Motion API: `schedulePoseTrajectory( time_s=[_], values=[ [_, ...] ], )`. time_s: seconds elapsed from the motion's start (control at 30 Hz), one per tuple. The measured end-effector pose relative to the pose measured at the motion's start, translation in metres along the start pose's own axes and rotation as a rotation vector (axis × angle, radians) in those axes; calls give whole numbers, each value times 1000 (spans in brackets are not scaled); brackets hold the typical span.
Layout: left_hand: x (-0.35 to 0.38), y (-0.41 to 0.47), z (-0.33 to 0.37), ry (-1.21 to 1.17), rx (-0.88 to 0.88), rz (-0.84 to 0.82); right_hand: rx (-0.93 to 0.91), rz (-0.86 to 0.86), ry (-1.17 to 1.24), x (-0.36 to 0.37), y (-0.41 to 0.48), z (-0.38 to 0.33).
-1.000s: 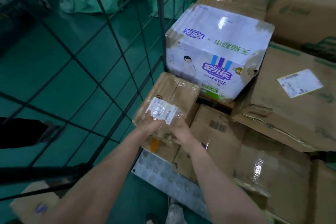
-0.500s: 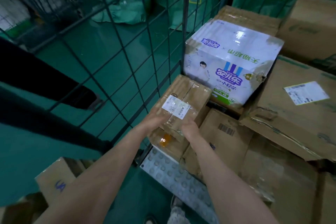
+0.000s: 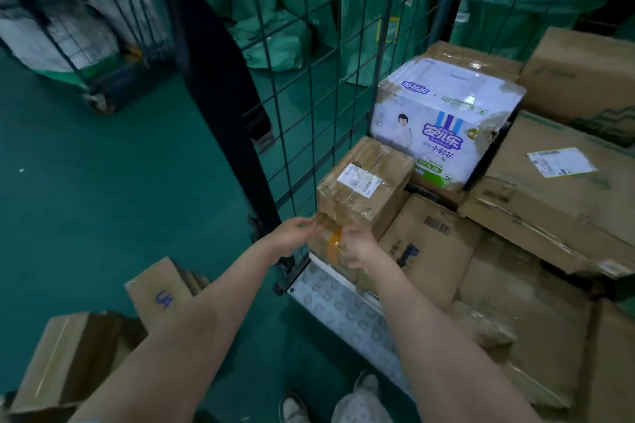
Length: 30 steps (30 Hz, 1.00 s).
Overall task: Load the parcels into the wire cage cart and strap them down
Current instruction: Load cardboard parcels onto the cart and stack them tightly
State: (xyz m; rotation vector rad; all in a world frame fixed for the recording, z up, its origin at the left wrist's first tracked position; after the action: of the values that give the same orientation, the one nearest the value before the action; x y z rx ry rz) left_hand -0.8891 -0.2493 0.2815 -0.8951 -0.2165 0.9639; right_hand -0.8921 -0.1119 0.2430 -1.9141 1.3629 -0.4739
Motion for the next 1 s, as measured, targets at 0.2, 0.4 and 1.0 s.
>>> schedulePoseTrajectory(
  time_s=[0.2, 0.4, 1.0],
  values=[
    [-1, -50, -53, -150, -34, 128, 22, -140, -154, 47, -24, -1],
    [27, -80, -97, -359, -58, 287, -38, -309, -345, 80, -56, 4],
    [134, -208, -247, -813, -224, 621, 8, -599, -599, 175, -126, 99]
  ],
)
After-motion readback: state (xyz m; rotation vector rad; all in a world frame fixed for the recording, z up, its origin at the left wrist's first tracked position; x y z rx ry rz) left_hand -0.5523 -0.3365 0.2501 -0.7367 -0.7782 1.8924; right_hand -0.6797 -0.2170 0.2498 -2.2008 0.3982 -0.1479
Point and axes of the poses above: each hand's wrist, its own y-axis towards the middle knuckle, its own x-axis out of the palm, z = x × y, the point moved 8 cm from there along y, towards the middle knuckle, and after that the axes turned 13 degrees about -z, right-handed, at the moved point
